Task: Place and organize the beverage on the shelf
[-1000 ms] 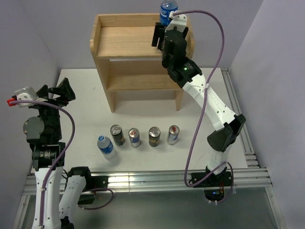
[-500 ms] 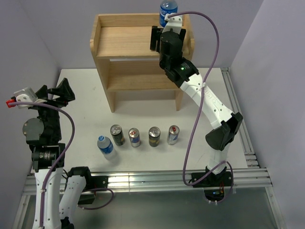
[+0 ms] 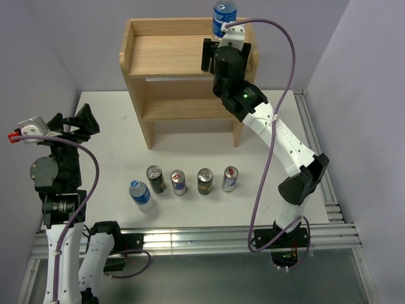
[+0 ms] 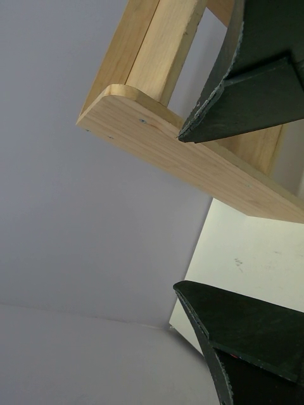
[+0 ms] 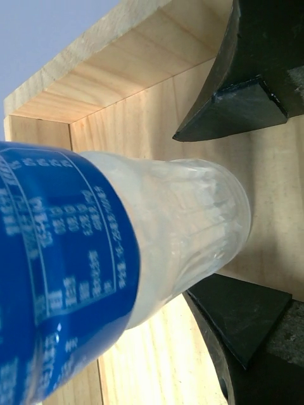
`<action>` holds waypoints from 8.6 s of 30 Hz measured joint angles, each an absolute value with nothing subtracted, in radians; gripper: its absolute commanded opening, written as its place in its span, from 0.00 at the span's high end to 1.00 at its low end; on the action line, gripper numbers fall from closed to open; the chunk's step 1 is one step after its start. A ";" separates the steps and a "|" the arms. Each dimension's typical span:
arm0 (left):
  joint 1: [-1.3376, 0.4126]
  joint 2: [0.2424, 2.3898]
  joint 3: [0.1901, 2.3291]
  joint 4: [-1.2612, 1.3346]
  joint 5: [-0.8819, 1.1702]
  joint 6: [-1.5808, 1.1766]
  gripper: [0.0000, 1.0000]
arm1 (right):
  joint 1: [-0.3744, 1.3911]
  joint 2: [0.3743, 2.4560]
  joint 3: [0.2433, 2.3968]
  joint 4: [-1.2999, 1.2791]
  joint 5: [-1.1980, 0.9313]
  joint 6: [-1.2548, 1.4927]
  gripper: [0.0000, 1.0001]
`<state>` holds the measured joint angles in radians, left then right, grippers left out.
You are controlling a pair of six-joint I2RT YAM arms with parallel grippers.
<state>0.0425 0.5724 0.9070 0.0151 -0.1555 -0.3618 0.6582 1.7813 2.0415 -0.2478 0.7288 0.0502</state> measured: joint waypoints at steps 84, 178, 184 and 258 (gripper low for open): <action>-0.113 0.480 0.775 -1.054 0.224 -0.699 0.01 | 1.192 0.657 1.045 -0.796 0.980 0.665 0.11; -0.187 1.032 1.383 -1.038 0.010 -0.531 1.00 | 1.273 1.080 0.997 -0.146 0.530 0.076 0.00; -0.187 1.059 1.446 -1.038 0.013 -0.511 1.00 | 1.301 1.189 1.015 -0.022 0.469 -0.006 0.00; -0.203 1.011 1.550 -1.036 0.102 -0.479 0.01 | 1.286 1.785 1.378 0.506 0.543 -0.339 1.00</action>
